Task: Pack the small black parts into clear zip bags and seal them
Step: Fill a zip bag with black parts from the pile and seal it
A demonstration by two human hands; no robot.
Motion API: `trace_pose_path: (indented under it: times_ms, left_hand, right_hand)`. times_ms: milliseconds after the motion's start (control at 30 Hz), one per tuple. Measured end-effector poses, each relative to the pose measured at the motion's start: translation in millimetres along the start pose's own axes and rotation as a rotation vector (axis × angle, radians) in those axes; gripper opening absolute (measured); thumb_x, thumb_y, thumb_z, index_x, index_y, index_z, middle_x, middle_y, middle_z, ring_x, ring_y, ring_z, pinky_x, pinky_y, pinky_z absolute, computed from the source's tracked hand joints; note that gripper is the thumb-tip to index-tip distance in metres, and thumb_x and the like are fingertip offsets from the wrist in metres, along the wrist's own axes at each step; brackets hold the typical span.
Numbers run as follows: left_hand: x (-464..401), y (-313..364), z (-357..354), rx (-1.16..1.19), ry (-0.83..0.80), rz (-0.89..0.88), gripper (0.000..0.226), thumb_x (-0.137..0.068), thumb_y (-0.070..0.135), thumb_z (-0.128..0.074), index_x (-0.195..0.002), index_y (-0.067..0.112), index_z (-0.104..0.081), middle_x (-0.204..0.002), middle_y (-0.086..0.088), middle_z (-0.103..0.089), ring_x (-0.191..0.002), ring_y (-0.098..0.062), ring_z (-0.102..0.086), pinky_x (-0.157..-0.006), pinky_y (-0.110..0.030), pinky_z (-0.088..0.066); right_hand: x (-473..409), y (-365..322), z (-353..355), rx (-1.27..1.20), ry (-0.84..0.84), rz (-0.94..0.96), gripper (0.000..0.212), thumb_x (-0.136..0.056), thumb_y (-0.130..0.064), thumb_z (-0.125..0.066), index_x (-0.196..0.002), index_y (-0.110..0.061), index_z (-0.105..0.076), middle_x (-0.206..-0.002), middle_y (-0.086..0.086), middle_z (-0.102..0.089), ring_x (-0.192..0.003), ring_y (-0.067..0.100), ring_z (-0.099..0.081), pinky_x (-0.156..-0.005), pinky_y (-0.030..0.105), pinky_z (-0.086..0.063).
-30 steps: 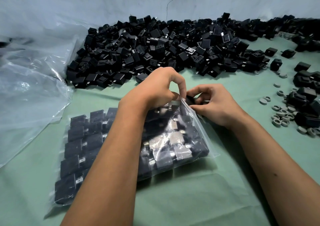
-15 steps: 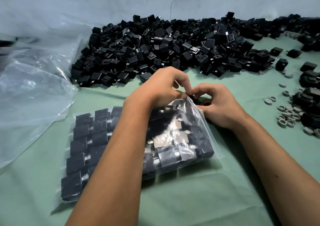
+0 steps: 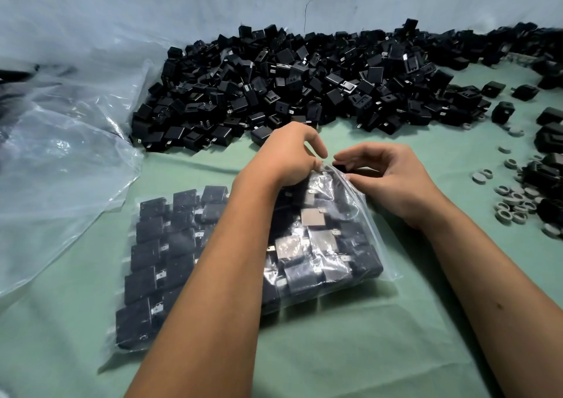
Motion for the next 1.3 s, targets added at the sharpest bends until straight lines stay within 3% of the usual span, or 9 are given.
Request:
trace_pose_path:
  times_ms: [400,500,600,667,767,867,967,1167,1300]
  left_hand:
    - [-2.4,-4.2,1.8,0.059,0.142,0.054,0.024,-0.085,0.01,-0.08,-0.073,0.028,-0.07,-0.074,0.006,-0.074,-0.08,-0.013,-0.072,-0.083,-0.034,-0.058]
    - [-1.4,-7.0,2.7,0.109,0.115,0.062,0.016,-0.087,0.013,-0.079,-0.08,0.026,-0.074,-0.078,0.002,-0.076,-0.081,-0.017,-0.073,-0.071,-0.03,-0.056]
    - [0.6,-9.7,5.3,0.165,0.077,0.073,0.011,-0.086,0.013,-0.08,-0.085,0.023,-0.077,-0.082,-0.002,-0.077,-0.084,-0.023,-0.075,-0.06,-0.032,-0.056]
    - [1.6,-8.9,5.8,0.198,0.065,0.072,0.011,-0.084,0.011,-0.083,-0.085,0.021,-0.078,-0.081,-0.003,-0.078,-0.082,-0.022,-0.076,-0.066,-0.035,-0.059]
    - [2.6,-5.2,3.8,0.186,0.079,0.071,0.016,-0.082,0.007,-0.084,-0.081,0.021,-0.076,-0.08,0.0,-0.077,-0.078,-0.016,-0.074,-0.064,-0.027,-0.055]
    - [2.6,-3.1,3.5,0.163,0.113,0.076,0.023,-0.08,0.005,-0.085,-0.075,0.024,-0.073,-0.078,0.003,-0.076,-0.076,-0.016,-0.075,-0.058,-0.028,-0.058]
    - [3.1,-3.4,4.4,0.155,0.139,0.09,0.023,-0.079,0.006,-0.085,-0.074,0.025,-0.073,-0.074,0.006,-0.075,-0.073,-0.01,-0.073,-0.054,-0.019,-0.052]
    - [2.1,-0.6,4.3,0.123,0.162,0.074,0.022,-0.08,0.006,-0.085,-0.075,0.024,-0.073,-0.075,0.005,-0.076,-0.077,-0.01,-0.074,-0.074,-0.026,-0.058]
    - [1.9,1.4,2.0,0.062,0.176,0.075,0.025,-0.081,0.008,-0.084,-0.071,0.026,-0.069,-0.077,0.006,-0.075,-0.081,-0.011,-0.072,-0.081,-0.03,-0.058]
  right_hand:
    - [0.6,-6.0,-3.3,-0.023,-0.05,0.102,0.037,-0.081,0.013,-0.077,-0.105,-0.015,-0.074,-0.105,0.01,-0.076,-0.106,0.027,-0.071,-0.093,0.034,-0.059]
    - [1.0,-8.8,-2.2,-0.042,-0.042,0.123,0.034,-0.081,0.014,-0.075,-0.104,-0.011,-0.074,-0.105,0.012,-0.076,-0.105,0.027,-0.071,-0.09,0.029,-0.058]
    - [-0.3,-6.2,0.1,-0.057,0.015,0.086,0.03,-0.084,0.009,-0.076,-0.106,-0.01,-0.073,-0.104,0.011,-0.076,-0.099,0.02,-0.073,-0.087,0.024,-0.057]
    - [-1.3,0.0,-0.7,-0.095,0.054,0.01,0.027,-0.086,0.005,-0.077,-0.109,-0.008,-0.072,-0.106,0.012,-0.075,-0.094,0.018,-0.073,-0.082,0.023,-0.058]
    - [-2.2,6.7,-2.8,-0.063,0.075,-0.067,0.019,-0.088,-0.005,-0.078,-0.106,-0.005,-0.074,-0.098,0.012,-0.077,-0.082,0.009,-0.074,-0.074,0.016,-0.055]
    - [-3.2,4.9,-6.3,-0.007,0.031,-0.06,0.011,-0.091,-0.01,-0.076,-0.101,-0.006,-0.078,-0.09,0.007,-0.079,-0.08,0.011,-0.074,-0.073,0.019,-0.057]
    - [-3.4,0.6,-10.3,0.032,-0.014,-0.03,0.011,-0.092,-0.014,-0.076,-0.1,-0.009,-0.08,-0.09,0.003,-0.08,-0.084,0.015,-0.074,-0.079,0.026,-0.06]
    - [-2.5,-0.8,-7.4,-0.082,0.042,0.02,0.02,-0.081,-0.001,-0.083,-0.098,-0.008,-0.075,-0.089,0.007,-0.079,-0.087,0.017,-0.077,-0.085,0.026,-0.06]
    - [-3.7,4.4,-8.2,-0.023,0.08,-0.008,0.015,-0.078,-0.015,-0.089,-0.088,-0.012,-0.079,-0.083,0.004,-0.079,-0.08,0.019,-0.077,-0.08,0.034,-0.062]
Point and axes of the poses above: each hand's wrist, its own x-axis away from the middle knuckle, its own z-axis out of the back of the hand, y = z × x, the point moved 7 cm from there along -x, towards the middle knuckle
